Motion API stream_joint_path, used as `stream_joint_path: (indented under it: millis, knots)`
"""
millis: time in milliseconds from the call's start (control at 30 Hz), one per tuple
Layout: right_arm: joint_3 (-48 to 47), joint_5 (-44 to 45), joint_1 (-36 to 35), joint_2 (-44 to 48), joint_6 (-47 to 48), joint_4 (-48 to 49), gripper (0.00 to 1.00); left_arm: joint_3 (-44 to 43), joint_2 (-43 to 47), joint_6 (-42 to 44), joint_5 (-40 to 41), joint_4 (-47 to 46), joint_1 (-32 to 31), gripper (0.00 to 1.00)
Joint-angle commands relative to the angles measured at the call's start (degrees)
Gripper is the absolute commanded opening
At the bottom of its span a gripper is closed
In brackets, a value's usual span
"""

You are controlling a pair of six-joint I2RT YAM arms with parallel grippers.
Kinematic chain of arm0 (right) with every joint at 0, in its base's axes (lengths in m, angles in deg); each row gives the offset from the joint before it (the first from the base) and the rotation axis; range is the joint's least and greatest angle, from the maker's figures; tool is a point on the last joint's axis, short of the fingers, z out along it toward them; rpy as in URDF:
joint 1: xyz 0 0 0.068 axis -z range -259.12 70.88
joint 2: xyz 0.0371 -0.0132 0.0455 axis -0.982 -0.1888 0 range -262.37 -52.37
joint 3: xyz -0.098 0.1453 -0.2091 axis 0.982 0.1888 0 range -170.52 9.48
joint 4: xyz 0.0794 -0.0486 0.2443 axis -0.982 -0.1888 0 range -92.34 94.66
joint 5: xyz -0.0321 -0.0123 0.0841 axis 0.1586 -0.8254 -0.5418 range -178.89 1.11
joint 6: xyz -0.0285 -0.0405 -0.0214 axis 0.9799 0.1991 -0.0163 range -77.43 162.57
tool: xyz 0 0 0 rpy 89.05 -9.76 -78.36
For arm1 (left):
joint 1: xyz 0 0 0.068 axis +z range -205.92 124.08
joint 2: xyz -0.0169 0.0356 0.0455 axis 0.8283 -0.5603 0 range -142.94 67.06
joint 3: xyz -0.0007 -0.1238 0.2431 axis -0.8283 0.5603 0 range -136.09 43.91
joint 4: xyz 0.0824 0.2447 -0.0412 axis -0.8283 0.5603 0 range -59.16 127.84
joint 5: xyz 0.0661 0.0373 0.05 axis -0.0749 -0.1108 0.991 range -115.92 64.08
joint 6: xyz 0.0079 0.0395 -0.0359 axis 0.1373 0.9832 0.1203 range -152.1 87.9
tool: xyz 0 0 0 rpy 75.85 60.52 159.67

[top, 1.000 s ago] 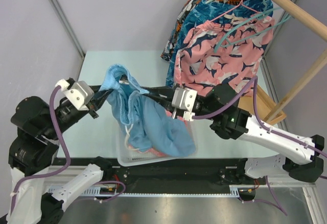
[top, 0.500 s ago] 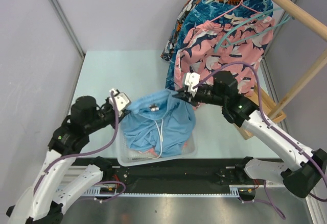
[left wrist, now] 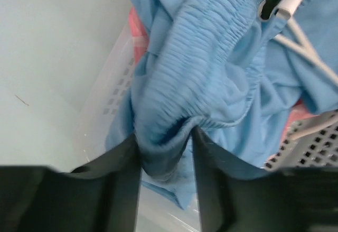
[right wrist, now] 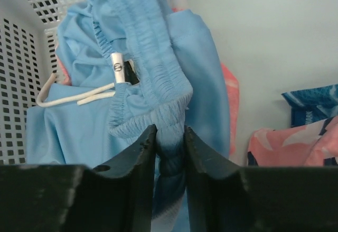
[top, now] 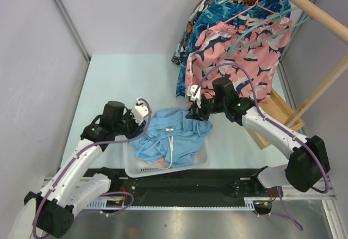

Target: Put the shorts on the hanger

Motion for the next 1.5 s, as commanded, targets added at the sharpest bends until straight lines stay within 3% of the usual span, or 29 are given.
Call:
stream_joint_path:
  millis: [0, 67, 167, 300, 433, 467, 767, 1000, 1200, 1367, 1467]
  knots:
    - [-0.4, 0.1, 0.0, -0.4, 4.0, -4.5, 0.45, 1.2, -1.1, -0.1, -0.5, -5.6, 1.3, 0.51]
    - [-0.4, 2.2, 0.4, 1.0, 3.3, -5.2, 0.52, 1.0, -1.0, -1.6, 1.7, -6.9, 1.3, 0.67]
    - [-0.4, 4.9, 1.0, 5.3, 1.3, -4.6, 0.64, -1.7, -1.7, -2.2, 2.6, -6.5, 2.2, 0.77]
    - [-0.5, 8.7, 1.1, 14.2, -1.0, -3.9, 0.87, -8.9, -2.5, -3.6, -0.9, -4.3, 5.2, 0.83]
    - [-1.2, 10.5, 1.0, 23.3, -3.0, -3.9, 0.96, -17.4, -3.8, -4.6, -8.2, -2.6, 5.6, 0.91]
    - [-1.5, 11.9, 0.9, 24.6, -3.5, -3.9, 0.97, -20.1, -4.3, -5.0, -9.0, -2.9, 5.6, 0.96]
    - [-6.9, 29.2, 1.0, 31.5, -13.3, -0.3, 0.95, -32.9, -13.3, -8.0, -16.8, -7.0, 5.5, 1.00]
    - [-8.2, 35.0, 9.2, 35.6, -21.2, 7.3, 0.87, -36.8, -18.4, -8.8, -17.7, -9.8, 2.3, 1.00]
    - [-9.7, 44.0, 13.4, 30.1, -32.2, 19.9, 0.86, -37.3, -20.7, -11.0, -18.4, -13.3, 2.0, 1.00]
    - [-13.0, 58.0, 14.5, 23.0, -44.0, 27.4, 0.74, -37.8, -21.1, -11.7, -18.8, -14.8, 1.9, 1.00]
    - [-15.3, 58.3, 15.0, 19.1, -48.9, 29.9, 0.73, -37.6, -20.3, -11.7, -18.4, -15.3, 1.9, 1.00]
